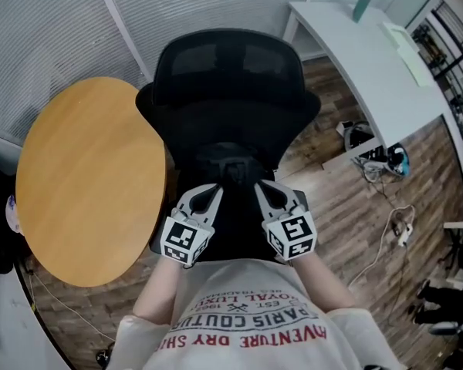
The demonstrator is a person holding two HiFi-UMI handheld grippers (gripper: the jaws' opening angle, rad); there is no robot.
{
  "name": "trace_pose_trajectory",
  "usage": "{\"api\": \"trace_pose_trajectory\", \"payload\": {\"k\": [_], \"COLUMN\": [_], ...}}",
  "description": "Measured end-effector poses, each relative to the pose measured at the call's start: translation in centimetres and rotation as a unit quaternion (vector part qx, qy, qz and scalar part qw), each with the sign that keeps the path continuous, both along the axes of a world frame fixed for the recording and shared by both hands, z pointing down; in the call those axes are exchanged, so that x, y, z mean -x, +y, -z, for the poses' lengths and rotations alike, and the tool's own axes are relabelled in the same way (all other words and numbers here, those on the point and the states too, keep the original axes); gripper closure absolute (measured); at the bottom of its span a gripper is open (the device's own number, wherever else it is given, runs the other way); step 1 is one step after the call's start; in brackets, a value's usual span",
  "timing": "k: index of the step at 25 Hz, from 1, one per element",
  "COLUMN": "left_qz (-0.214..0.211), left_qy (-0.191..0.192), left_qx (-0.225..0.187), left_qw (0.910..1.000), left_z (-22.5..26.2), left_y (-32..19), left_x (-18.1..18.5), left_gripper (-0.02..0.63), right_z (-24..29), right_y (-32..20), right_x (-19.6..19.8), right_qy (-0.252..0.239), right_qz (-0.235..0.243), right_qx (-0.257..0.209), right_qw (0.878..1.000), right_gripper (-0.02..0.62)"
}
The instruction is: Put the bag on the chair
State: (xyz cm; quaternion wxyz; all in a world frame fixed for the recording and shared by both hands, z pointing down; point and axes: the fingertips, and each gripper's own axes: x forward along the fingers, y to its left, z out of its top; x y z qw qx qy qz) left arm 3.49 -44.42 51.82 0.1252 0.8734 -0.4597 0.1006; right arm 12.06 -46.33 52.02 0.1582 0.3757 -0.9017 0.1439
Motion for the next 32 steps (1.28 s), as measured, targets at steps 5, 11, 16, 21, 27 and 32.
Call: {"api": "trace_pose_trajectory", "payload": {"k": [5, 11, 16, 21, 27, 32], "left_qz": [-0.01, -0.006, 0.017, 0.01, -0.002, -0.004], "left_qy": [-0.005, 0.019, 0.089, 0.072, 0.056, 0.052], "left_qx": [-0.063, -0.095, -0.102, -0.101, -0.097, -0.099], "left_qw": [0.998, 0.9953, 0.9906, 0.9922, 0.9937, 0.9937], "left_z": [5.2, 9.8, 11.8, 11.9, 11.5, 11.6], "left_y": [1.1, 1.9, 1.8, 1.8, 1.7, 1.9], "left_x": [0.1, -0.4, 0.5, 0.9, 0.3, 0.2], "left_gripper": [0.575, 0.575, 0.575, 0.575, 0.575, 0.575], "right_z": [4.7, 7.7, 8.0, 8.6, 9.4, 10.0], "right_y": [0.9, 1.5, 1.8, 1.6, 1.2, 1.5], "right_x": [-0.2, -1.0, -1.1, -0.9, -0.6, -0.1], "right_qy": [-0.025, -0.041, -0.038, -0.038, -0.041, -0.05], "right_qz": [0.002, -0.005, 0.001, -0.006, -0.002, 0.003], "right_qx": [-0.055, -0.079, -0.084, -0.085, -0.095, -0.103], "right_qw": [0.998, 0.996, 0.996, 0.996, 0.995, 0.993], "right_gripper": [0.568, 0.568, 0.569, 0.569, 0.569, 0.569]}}
